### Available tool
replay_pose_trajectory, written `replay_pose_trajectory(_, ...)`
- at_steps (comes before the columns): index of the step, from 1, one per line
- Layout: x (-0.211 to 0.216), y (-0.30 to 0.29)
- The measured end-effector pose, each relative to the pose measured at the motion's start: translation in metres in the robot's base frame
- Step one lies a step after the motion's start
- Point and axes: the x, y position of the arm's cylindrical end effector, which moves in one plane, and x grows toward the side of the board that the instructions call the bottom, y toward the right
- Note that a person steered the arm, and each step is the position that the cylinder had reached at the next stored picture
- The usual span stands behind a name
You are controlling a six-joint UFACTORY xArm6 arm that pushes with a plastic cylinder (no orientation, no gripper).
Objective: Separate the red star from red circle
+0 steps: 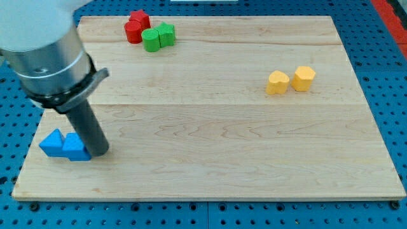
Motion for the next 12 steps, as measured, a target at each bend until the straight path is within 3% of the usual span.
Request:
replay_pose_trajectory(1,-0.015,0.057)
replay_pose_trajectory(2,-0.055,0.115)
replay_pose_trajectory(3,-0.057,0.126)
replay_pose_trajectory(5,-0.063,0.117)
replay_pose_trajectory(9,-0.226,0.029)
replay_pose_trajectory(10,-0.258,0.031)
replay_pose_trajectory(12,-0.273,0.082)
